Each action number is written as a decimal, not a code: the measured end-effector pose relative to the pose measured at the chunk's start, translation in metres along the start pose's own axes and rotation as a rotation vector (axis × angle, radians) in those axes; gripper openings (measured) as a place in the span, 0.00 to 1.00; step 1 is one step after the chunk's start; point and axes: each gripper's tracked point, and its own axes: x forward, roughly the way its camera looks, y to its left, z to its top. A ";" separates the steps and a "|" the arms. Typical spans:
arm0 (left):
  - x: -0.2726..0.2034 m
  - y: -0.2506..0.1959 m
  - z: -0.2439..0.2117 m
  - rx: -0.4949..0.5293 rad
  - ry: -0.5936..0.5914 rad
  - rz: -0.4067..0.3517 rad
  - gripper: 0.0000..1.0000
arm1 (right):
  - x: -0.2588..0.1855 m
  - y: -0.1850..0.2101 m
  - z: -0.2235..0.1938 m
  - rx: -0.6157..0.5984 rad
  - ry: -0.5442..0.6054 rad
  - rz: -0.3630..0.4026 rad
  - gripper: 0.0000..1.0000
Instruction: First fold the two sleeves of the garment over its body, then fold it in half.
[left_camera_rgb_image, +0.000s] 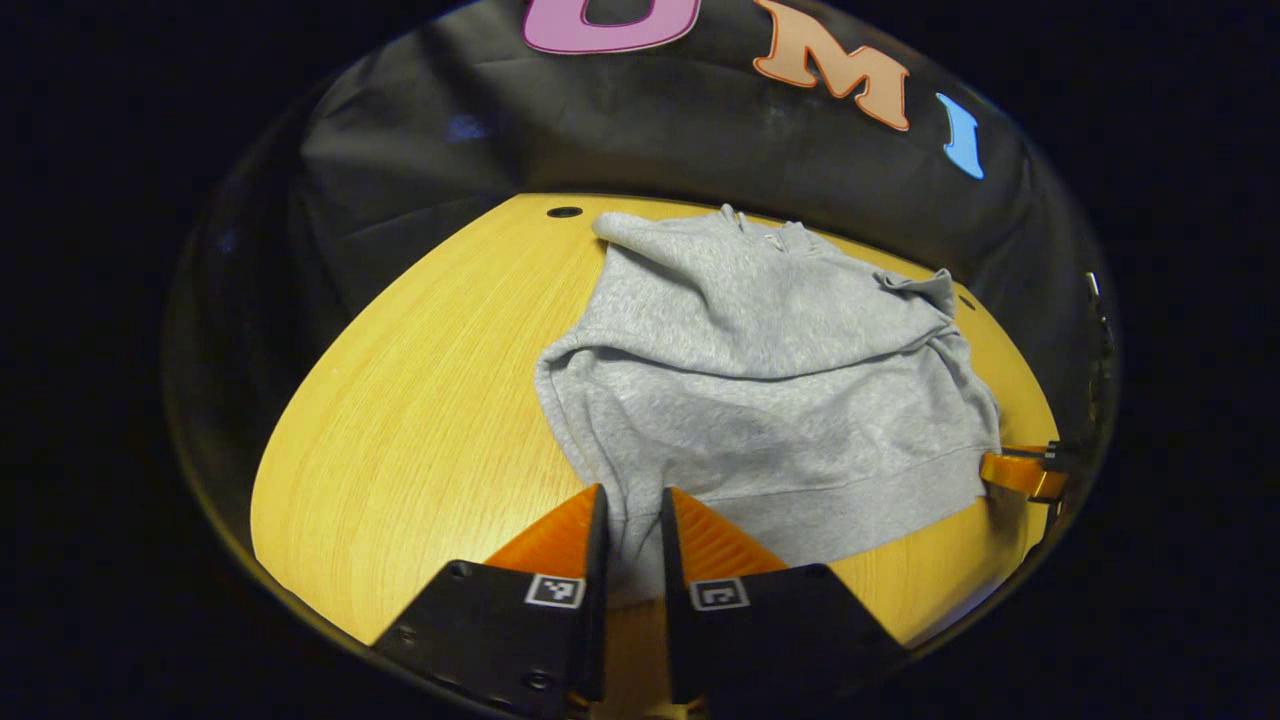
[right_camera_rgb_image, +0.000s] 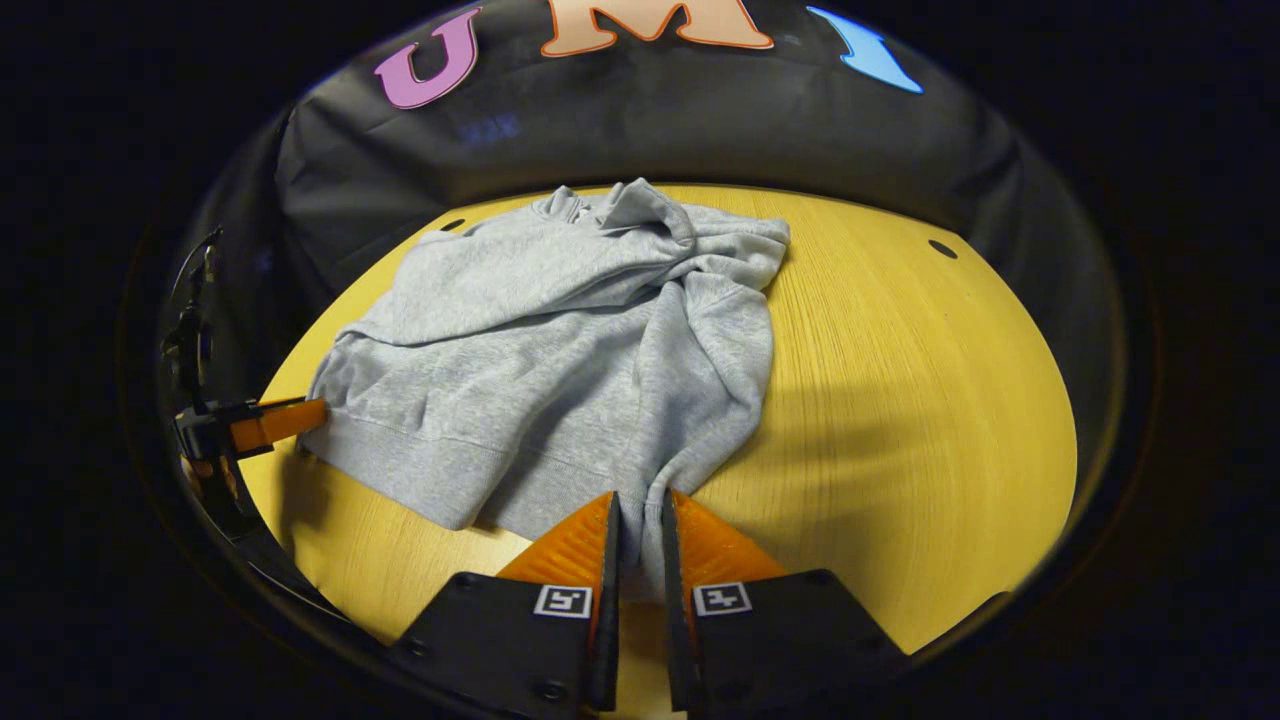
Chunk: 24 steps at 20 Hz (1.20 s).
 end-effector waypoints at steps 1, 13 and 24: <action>0.000 -0.001 0.000 -0.004 0.001 0.000 0.15 | -0.003 -0.001 0.003 0.010 0.000 -0.009 0.13; -0.003 0.000 -0.004 0.007 0.094 -0.026 0.00 | -0.011 0.009 -0.001 0.085 0.073 0.049 0.04; -0.024 -0.020 0.059 -0.124 0.017 -0.066 0.00 | -0.050 0.020 0.082 0.336 -0.064 0.232 0.04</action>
